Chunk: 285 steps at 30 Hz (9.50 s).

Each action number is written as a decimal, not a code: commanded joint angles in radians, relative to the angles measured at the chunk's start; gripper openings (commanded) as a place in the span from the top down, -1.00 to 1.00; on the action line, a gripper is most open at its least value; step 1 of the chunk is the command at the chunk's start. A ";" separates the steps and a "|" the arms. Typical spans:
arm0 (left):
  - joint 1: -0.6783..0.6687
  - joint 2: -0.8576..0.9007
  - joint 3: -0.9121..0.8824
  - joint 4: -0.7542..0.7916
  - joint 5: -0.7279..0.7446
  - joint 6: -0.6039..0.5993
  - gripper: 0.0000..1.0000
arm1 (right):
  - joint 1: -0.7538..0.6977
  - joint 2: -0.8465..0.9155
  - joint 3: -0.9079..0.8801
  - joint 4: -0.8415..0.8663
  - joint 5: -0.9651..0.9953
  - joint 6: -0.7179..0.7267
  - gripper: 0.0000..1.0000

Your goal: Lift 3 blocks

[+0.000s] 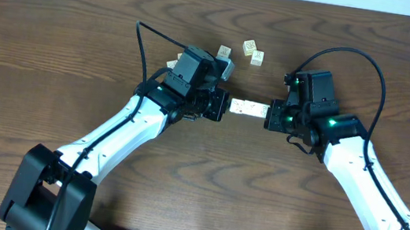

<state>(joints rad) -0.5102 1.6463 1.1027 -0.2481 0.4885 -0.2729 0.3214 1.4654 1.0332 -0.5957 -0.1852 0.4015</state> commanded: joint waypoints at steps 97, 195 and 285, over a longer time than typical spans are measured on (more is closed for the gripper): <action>-0.065 0.114 0.019 -0.003 0.098 -0.009 0.86 | 0.087 0.141 0.031 0.068 -0.156 -0.017 0.98; -0.090 0.280 0.014 0.021 0.037 -0.009 0.85 | 0.119 0.309 0.018 0.087 -0.107 -0.017 0.97; 0.226 -0.509 0.119 -0.131 -0.509 0.101 -0.16 | -0.086 0.309 0.098 0.761 0.626 -0.201 -0.99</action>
<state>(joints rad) -0.2955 1.1873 1.1984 -0.3538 -0.0071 -0.2050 0.2440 1.7741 1.1194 0.1532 0.3943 0.2081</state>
